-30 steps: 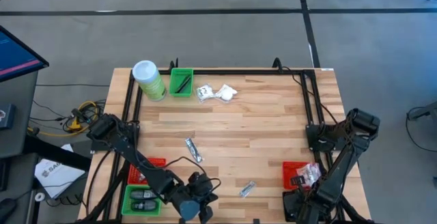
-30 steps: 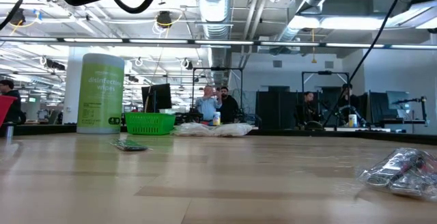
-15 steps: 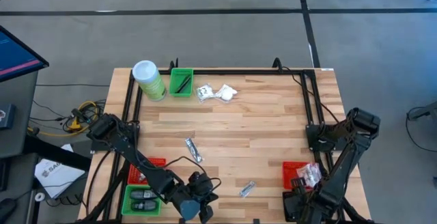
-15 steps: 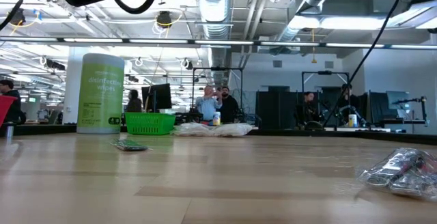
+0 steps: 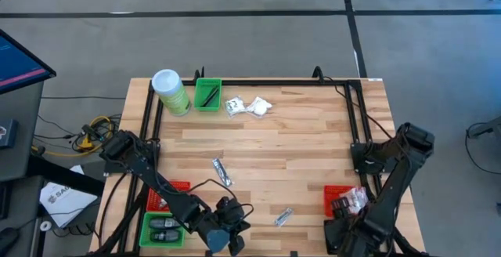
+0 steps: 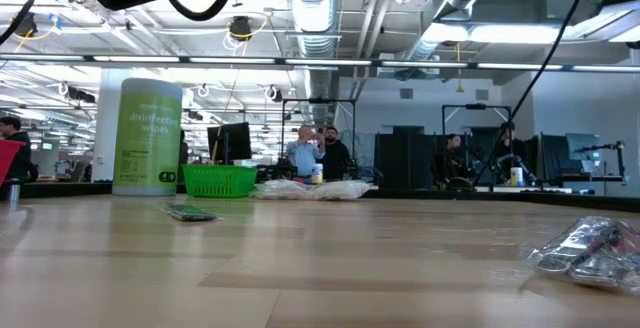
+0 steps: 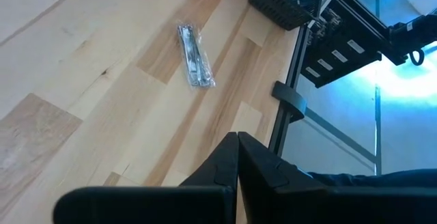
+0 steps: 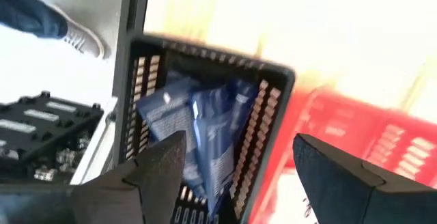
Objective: Pick & Place Travel size toiletries
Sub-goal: Put the nail cutter into the left red bin
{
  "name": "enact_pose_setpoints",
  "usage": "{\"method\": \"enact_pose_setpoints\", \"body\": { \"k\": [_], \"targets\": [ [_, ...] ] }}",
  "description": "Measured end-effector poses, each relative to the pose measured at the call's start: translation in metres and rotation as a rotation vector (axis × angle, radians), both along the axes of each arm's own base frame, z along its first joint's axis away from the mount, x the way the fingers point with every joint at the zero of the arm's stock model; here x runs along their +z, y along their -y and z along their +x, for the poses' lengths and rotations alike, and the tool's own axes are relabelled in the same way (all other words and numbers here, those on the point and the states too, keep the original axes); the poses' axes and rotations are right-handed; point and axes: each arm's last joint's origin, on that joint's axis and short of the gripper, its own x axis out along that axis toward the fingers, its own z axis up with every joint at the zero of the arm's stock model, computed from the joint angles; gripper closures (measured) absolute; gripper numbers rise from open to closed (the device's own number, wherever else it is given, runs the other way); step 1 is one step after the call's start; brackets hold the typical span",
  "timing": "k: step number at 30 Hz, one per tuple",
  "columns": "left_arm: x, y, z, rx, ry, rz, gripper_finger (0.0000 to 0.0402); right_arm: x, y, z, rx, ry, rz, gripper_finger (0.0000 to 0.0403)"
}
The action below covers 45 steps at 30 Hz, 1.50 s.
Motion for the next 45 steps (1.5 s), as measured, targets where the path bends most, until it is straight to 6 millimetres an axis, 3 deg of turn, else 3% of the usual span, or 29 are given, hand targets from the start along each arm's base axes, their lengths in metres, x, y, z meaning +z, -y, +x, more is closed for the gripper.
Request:
{"method": "enact_pose_setpoints", "body": {
  "k": [8,26,30,37,45],
  "targets": [
    [0.000,0.000,0.000,-0.004,0.005,0.001,0.0402,0.021,0.005,0.026,-0.013,0.085,0.045,0.0143],
    [0.002,-0.004,0.005,0.015,0.020,-0.018,0.0402,0.023,0.027,0.073,0.085,0.207,0.084,0.0143],
    [0.002,-0.005,0.006,0.021,0.022,-0.017,0.0402,0.016,0.031,0.079,0.105,0.218,0.075,0.0143],
    [0.002,-0.005,0.006,0.035,0.022,-0.035,0.0402,-0.013,0.037,0.078,0.127,0.211,0.061,0.0143],
    [0.002,-0.007,0.006,0.082,0.050,-0.001,0.0402,-0.024,0.041,0.085,0.220,0.273,0.076,0.0143]
  ]
}}
